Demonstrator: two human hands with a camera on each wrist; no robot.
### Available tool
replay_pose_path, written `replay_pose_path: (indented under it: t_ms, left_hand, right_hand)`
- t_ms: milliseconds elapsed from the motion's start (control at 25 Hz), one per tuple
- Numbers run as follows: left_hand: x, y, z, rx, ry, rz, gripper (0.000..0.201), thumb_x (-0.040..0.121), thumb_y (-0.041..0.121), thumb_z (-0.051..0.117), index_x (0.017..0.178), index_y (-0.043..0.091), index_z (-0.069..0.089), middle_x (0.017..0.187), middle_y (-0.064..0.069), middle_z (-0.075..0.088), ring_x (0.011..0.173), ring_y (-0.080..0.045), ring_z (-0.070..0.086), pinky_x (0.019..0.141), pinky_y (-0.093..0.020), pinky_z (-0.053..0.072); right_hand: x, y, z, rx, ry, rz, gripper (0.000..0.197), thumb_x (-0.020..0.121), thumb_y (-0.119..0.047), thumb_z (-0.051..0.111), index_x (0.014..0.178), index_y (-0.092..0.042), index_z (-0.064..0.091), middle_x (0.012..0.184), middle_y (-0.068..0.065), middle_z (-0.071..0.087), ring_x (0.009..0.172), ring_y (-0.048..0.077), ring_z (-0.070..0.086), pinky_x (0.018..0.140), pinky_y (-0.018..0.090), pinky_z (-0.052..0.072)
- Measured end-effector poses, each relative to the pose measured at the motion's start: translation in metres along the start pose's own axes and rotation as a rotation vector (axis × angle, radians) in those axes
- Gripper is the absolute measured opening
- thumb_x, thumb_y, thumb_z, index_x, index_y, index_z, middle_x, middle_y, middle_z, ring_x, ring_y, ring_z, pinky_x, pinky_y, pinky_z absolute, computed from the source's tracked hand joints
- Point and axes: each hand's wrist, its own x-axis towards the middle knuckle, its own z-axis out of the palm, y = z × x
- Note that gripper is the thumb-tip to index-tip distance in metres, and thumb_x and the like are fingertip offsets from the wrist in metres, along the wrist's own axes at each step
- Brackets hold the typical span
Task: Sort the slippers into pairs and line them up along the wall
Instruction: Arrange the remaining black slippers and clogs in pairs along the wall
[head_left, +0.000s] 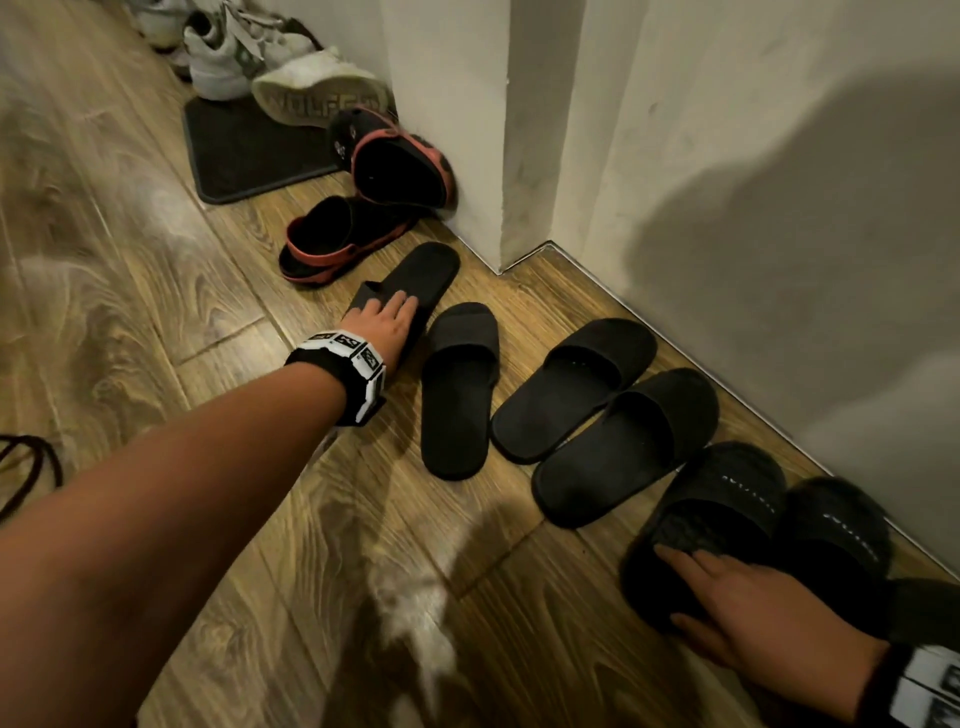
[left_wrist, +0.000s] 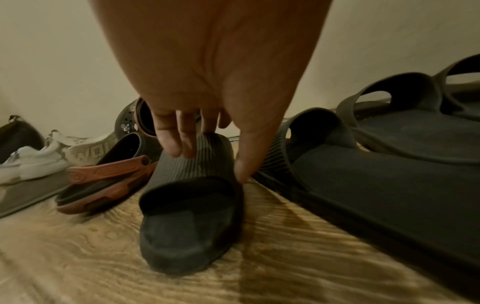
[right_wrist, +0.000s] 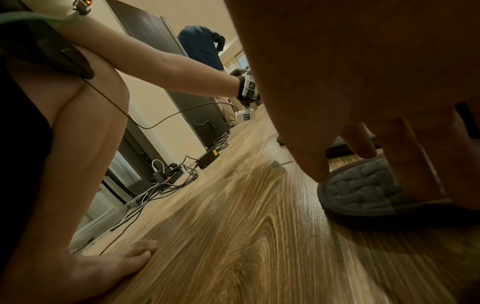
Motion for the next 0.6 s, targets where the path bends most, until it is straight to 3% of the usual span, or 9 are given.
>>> replay_pose_path:
  t_ms: [80,200,360,480,600]
  left_hand:
    - [0.001,0.003,-0.002,0.035,0.01,-0.047,0.067,0.093,0.022,0.05,0.149,0.007,0.017,0.15,-0.017,0.028,0.132,-0.035,0.037,0.103,-0.043,0.04]
    - [-0.001,0.003,-0.011,0.004,0.004,-0.112,0.038,0.093,0.016,0.049,0.129,0.007,0.051,0.135,-0.018,0.045,0.124,-0.035,0.048,0.093,-0.044,0.047]
    - [-0.006,-0.008,-0.025,-0.056,0.028,-0.199,0.027,0.09,0.012,0.052,0.114,0.003,0.06,0.124,-0.016,0.049,0.104,-0.037,0.062,0.074,-0.042,0.05]
    - [-0.009,-0.013,-0.045,-0.147,0.303,-0.202,0.024,0.089,0.011,0.052,0.107,-0.005,0.056,0.122,-0.023,0.045,0.082,-0.043,0.065,0.057,-0.041,0.04]
    - [-0.01,-0.002,-0.069,-0.137,0.527,-0.031,0.015,0.087,0.008,0.052,0.096,-0.004,0.052,0.11,-0.028,0.049,0.061,-0.044,0.06,0.047,-0.038,0.032]
  right_hand:
    - [0.001,-0.001,0.0,0.006,-0.005,-0.001,0.069,0.093,-0.06,0.033,0.152,-0.034,0.008,0.141,-0.008,0.045,0.126,0.01,0.048,0.106,0.029,0.04]
    - [0.0,-0.001,0.0,-0.005,-0.001,-0.005,0.069,0.094,-0.059,0.033,0.152,-0.033,0.007,0.14,-0.009,0.045,0.125,0.01,0.048,0.105,0.029,0.04]
    - [0.0,0.001,-0.001,-0.018,0.007,-0.011,0.068,0.095,-0.058,0.031,0.153,-0.032,0.007,0.14,-0.009,0.044,0.125,0.01,0.047,0.105,0.028,0.04]
    - [0.003,0.001,0.0,-0.046,0.01,-0.008,0.068,0.095,-0.058,0.029,0.153,-0.031,0.006,0.139,-0.007,0.045,0.124,0.012,0.049,0.104,0.029,0.041]
    - [0.004,0.003,0.003,-0.06,0.002,0.006,0.069,0.095,-0.058,0.029,0.153,-0.03,0.005,0.14,-0.005,0.045,0.123,0.015,0.05,0.102,0.031,0.042]
